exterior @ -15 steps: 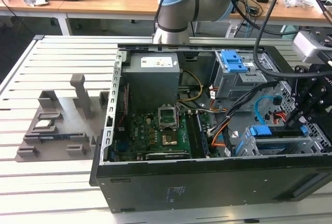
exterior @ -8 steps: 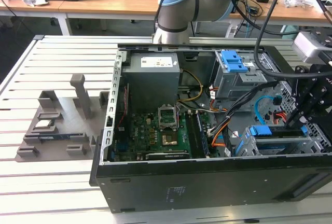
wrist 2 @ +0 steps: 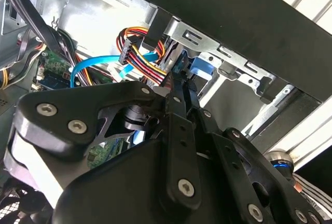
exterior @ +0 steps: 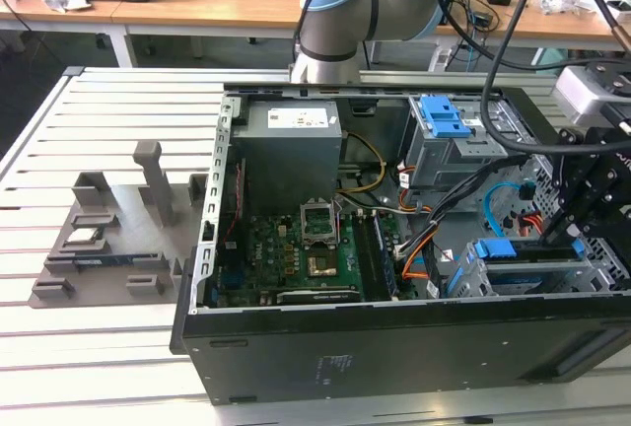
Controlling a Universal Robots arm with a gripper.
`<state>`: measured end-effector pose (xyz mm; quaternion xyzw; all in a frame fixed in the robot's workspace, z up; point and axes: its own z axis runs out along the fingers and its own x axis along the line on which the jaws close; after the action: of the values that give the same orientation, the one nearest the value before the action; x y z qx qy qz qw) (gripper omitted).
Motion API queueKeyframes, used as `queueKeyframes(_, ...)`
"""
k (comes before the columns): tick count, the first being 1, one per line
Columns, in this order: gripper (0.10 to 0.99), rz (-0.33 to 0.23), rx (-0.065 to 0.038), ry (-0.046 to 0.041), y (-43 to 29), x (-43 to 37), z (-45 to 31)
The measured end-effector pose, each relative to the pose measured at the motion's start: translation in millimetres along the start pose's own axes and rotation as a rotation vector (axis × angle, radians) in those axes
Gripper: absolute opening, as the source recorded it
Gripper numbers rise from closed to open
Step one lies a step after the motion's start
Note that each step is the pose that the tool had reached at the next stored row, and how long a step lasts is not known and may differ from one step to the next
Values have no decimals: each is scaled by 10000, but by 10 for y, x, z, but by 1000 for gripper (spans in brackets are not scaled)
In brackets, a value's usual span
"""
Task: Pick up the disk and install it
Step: 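Insert the first disk wire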
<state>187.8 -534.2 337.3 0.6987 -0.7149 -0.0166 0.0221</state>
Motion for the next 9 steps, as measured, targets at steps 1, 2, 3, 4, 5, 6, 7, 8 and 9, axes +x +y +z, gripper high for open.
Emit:
queueKeyframes(1, 165, -1, 0, -2, 0, 0, 2)
queueKeyframes(2, 165, 0, 0, -4, 0, 1, 4)
queueKeyframes(3, 165, 0, 0, -6, 0, 0, 5)
queueKeyframes(4, 165, 0, -1, -6, 0, 0, 5)
queueKeyframes(5, 176, -1, -2, -26, 0, 0, 14)
queueKeyframes(6, 176, -1, -2, -19, 0, 0, 13)
queueKeyframes(7, 239, 0, -1, -9, 0, 0, 8)
queueKeyframes(8, 239, 0, 0, -9, 0, 0, 7)
queueKeyframes(9, 239, 0, 0, -4, 0, 1, 0)
